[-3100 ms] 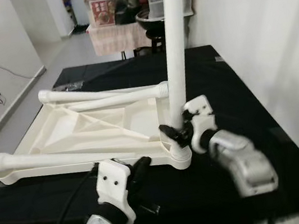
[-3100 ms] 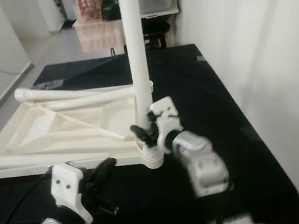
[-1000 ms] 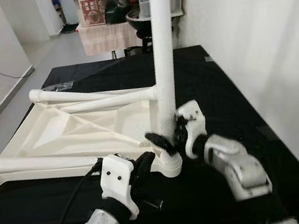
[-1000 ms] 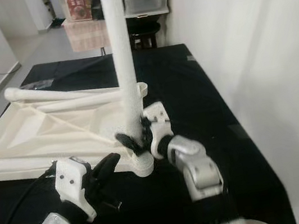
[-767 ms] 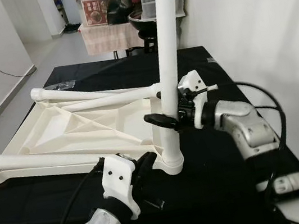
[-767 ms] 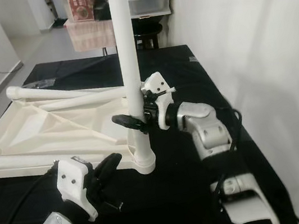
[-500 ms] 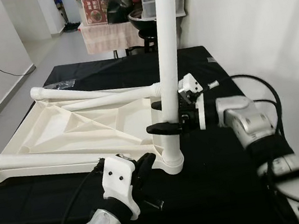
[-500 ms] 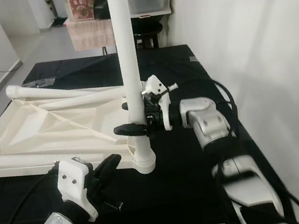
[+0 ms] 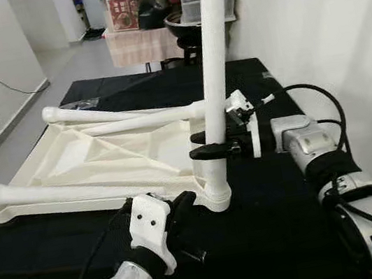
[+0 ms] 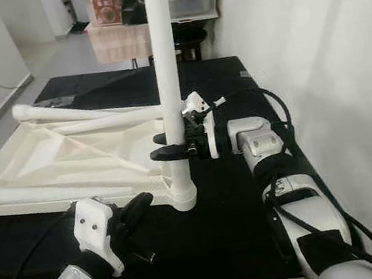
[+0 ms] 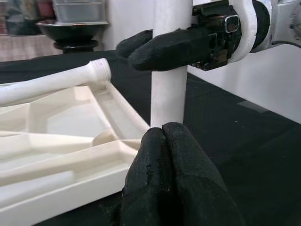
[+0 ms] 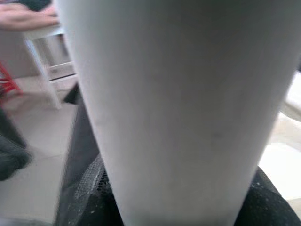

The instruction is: Building children table

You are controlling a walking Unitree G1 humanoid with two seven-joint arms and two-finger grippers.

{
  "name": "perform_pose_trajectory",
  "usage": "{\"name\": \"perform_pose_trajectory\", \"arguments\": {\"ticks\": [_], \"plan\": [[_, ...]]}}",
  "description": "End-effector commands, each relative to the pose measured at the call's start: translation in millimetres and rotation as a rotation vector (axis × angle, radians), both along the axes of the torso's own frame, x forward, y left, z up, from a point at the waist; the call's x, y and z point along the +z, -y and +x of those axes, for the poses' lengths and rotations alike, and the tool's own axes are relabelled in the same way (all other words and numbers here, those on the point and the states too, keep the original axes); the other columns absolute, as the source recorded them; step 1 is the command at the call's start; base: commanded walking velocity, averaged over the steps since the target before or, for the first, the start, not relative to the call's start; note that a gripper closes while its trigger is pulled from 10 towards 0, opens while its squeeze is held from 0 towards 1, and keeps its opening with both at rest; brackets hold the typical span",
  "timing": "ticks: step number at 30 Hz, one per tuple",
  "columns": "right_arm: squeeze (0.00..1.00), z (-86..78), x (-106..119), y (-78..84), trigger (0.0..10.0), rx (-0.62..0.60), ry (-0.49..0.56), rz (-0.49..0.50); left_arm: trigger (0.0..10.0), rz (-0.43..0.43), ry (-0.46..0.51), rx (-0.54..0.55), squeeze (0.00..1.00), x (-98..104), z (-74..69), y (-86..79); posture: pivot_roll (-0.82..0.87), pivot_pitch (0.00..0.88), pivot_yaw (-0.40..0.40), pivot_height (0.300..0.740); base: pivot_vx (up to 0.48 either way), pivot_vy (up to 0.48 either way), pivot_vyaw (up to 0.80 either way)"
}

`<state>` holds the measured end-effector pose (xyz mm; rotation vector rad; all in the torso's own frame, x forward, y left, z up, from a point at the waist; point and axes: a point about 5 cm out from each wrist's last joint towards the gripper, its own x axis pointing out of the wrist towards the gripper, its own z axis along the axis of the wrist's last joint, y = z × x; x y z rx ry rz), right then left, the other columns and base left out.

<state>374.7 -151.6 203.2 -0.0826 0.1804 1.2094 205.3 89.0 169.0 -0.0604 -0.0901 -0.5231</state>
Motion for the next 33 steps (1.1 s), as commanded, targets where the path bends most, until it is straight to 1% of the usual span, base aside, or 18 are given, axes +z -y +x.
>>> {"name": "perform_pose_trajectory", "arguments": {"ticks": [1,2,4,5,6,8,9,11,12,15,18,19,20,23,24,30,31,33], "plan": [[0.0,1.6,-11.1,15.4,0.0,-0.142,-0.025,-0.024,10.0,-0.002,-0.011,0.003,0.0,-3.2,-0.4,1.2,0.0,0.0,-0.056,0.74,0.0,0.0,0.0],[0.0,0.7,-19.6,21.7,0.0,-0.28,-0.026,-0.036,10.0,-0.003,-0.009,0.004,0.0,-2.4,-1.1,0.5,-0.01,0.0,-0.057,0.74,0.0,0.0,0.0],[0.0,-3.4,-29.2,18.0,0.0,-0.4,-0.041,-0.043,10.0,-0.002,-0.008,0.004,0.0,-1.5,-1.8,-1.1,-0.02,0.0,-0.053,0.74,0.0,0.0,0.0],[0.0,-8.8,-36.4,13.7,0.0,-0.507,-0.054,-0.041,10.0,-0.002,-0.007,0.005,0.0,-0.8,-2.3,-2.5,-0.02,0.0,-0.05,0.74,0.0,0.0,0.0],[0.0,-27.3,-53.7,-4.9,0.0,-0.708,-0.105,-0.004,10.0,0.001,-0.007,0.006,0.0,-0.5,-2.6,-4.7,-0.04,0.0,-0.034,0.74,0.0,0.0,0.0],[0.0,-27.3,-53.7,-4.9,0.0,-0.708,-0.105,-0.004,10.0,0.001,-0.007,0.006,0.0,-0.5,-2.6,-4.7,-0.04,0.0,-0.034,0.74,0.0,0.0,0.0],[0.0,-51.1,-68.1,-17.2,0.0,-0.809,-0.161,-0.002,10.0,0.003,-0.008,0.006,0.0,0.0,-2.7,-6.3,-0.04,0.007,-0.023,0.74,0.0,0.0,0.0],[0.0,-51.1,-68.1,-17.2,0.0,-0.809,-0.161,-0.002,10.0,0.003,-0.008,0.006,0.0,0.0,-2.7,-6.3,-0.04,0.007,-0.023,0.74,0.0,0.0,0.0],[0.0,-72.4,-77.6,-38.8,0.0,-0.792,-0.175,-0.012,10.0,0.006,-0.01,0.003,0.0,-0.2,-2.3,-7.7,-0.05,0.008,-0.008,0.74,0.0,0.0,0.0],[0.0,-74.2,-79.2,-56.9,0.0,-0.763,-0.135,-0.035,10.0,0.006,-0.014,-0.007,0.0,-0.5,-2.4,-7.3,-0.02,0.002,-0.028,0.74,0.0,0.0,0.0],[0.0,-70.2,-76.9,-59.2,0.0,-0.777,-0.119,-0.038,10.0,0.006,-0.015,-0.008,0.0,-0.5,-2.7,-7.2,-0.02,0.003,-0.027,0.74,0.0,0.0,0.0],[0.0,-64.9,-73.2,-58.8,2.0,-0.8,-0.11,-0.035,10.0,0.01,-0.014,-0.002,0.0,-0.6,-3.1,-7.5,-0.01,0.004,-0.027,0.74,0.0,0.0,0.0],[0.0,-61.3,-70.1,-59.2,10.0,-0.795,-0.104,-0.037,10.0,0.012,-0.012,0.005,0.0,-0.5,-3.0,-8.0,-0.01,0.003,-0.027,0.74,0.0,0.0,0.0],[0.0,-62.2,-66.9,-60.1,10.0,-0.803,-0.106,-0.044,10.0,0.014,-0.011,0.009,0.0,-0.5,-2.9,-8.5,-0.01,0.0,-0.027,0.74,0.0,0.0,0.0],[1.0,-59.9,-60.2,-62.0,10.0,-0.748,-0.095,-0.018,10.0,0.015,-0.011,0.011,0.0,-0.6,-2.4,-8.9,-0.01,0.0,-0.025,0.74,0.0,0.0,0.0],[1.0,-41.8,-27.3,-55.3,10.0,-0.499,0.0,0.107,10.0,0.014,-0.014,0.006,0.0,-1.7,-0.7,-8.8,-0.01,0.0,-0.027,0.74,0.0,0.0,0.0],[0.86,-36.1,-19.1,-48.4,10.0,-0.418,0.035,0.103,10.0,0.014,-0.014,0.005,0.0,-2.0,-0.2,-8.4,-0.01,0.0,-0.029,0.74,0.0,0.0,0.0],[0.86,-33.2,-14.7,-43.6,10.0,-0.371,0.054,0.093,10.0,0.014,-0.014,0.005,0.0,-2.2,0.1,-8.2,-0.01,0.0,-0.029,0.74,0.0,0.0,0.0]]}}
